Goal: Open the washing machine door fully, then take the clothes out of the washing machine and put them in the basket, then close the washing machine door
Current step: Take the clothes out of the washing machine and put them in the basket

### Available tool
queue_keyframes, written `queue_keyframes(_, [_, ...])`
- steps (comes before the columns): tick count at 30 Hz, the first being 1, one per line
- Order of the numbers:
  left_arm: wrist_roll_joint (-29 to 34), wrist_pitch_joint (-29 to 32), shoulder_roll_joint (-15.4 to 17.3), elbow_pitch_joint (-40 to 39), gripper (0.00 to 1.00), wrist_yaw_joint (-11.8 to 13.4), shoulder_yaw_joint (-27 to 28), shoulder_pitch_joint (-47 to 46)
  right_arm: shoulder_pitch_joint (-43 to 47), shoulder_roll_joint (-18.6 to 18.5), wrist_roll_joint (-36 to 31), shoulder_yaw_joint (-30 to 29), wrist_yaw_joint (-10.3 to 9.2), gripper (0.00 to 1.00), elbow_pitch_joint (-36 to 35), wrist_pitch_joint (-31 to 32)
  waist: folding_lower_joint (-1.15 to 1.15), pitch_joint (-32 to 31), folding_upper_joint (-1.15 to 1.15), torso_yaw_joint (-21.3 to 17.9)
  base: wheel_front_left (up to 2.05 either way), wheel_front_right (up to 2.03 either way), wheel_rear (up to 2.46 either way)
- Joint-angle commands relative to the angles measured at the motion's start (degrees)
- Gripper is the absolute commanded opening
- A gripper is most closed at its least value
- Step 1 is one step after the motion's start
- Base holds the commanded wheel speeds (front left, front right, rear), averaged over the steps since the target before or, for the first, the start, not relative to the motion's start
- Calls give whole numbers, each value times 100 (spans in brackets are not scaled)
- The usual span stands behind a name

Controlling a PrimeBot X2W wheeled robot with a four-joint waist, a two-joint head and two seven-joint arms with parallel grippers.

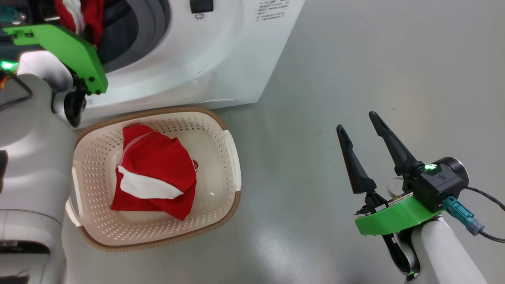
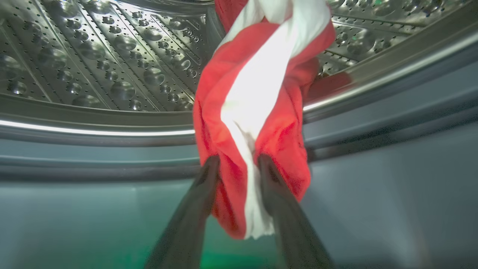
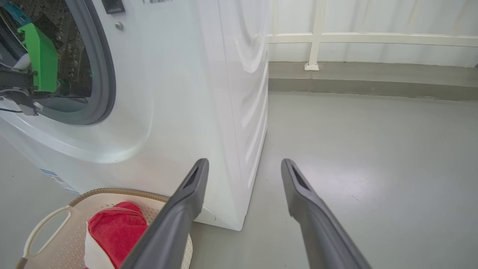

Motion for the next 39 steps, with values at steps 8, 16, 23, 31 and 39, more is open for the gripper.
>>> queue_keyframes(8, [67,-522,280,-118,0,114,-27,-20,-49,3,54,129,2,100,-116,-37,0,32,0,46,0,0,0])
queue_keyframes(16, [-31,-1698,213,-325,0,30,11,232,-8,3,34,87,2,100,-62,-37,0,-91,0,151,0,0,0])
queue_keyframes(23, [-108,-2137,131,-836,0,-179,23,647,37,3,-6,56,2,100,-40,-37,0,-262,0,302,0,0,0])
queue_keyframes(31, [123,-2161,86,-3092,0,-30,446,1766,76,3,-43,49,2,100,1,-37,0,-461,0,433,0,0,0])
queue_keyframes(39, [358,-2162,-67,-4313,0,-7,704,2754,152,3,-23,68,2,100,86,-37,0,-773,0,466,0,0,0])
